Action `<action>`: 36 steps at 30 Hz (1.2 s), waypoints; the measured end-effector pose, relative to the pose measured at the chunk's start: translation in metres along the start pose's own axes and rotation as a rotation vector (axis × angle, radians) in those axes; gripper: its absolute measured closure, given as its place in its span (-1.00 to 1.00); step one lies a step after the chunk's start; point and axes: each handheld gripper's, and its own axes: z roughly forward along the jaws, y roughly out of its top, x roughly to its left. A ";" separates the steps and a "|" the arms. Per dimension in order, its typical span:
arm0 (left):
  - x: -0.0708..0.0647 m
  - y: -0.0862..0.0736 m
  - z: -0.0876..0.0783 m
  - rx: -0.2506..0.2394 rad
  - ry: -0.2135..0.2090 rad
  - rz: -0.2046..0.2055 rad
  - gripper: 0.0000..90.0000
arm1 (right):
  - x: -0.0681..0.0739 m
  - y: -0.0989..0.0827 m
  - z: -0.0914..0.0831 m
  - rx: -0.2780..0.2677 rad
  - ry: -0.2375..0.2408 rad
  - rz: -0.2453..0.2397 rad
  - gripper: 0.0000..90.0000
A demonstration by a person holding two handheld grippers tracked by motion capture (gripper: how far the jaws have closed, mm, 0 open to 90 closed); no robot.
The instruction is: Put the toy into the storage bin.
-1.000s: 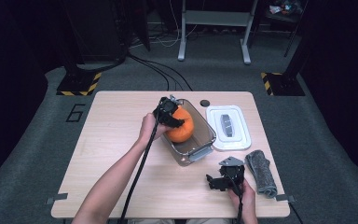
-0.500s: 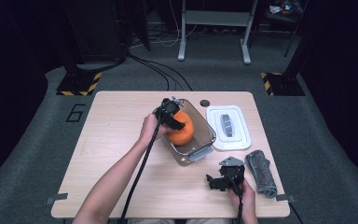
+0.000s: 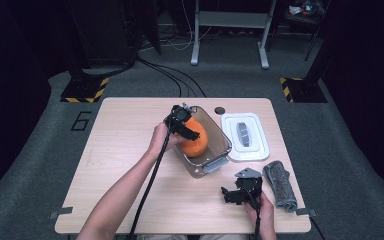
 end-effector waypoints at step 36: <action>-0.006 -0.059 -0.099 -0.219 0.081 0.036 -0.72 | 0.000 0.000 0.000 0.001 -0.008 -0.004 -1.00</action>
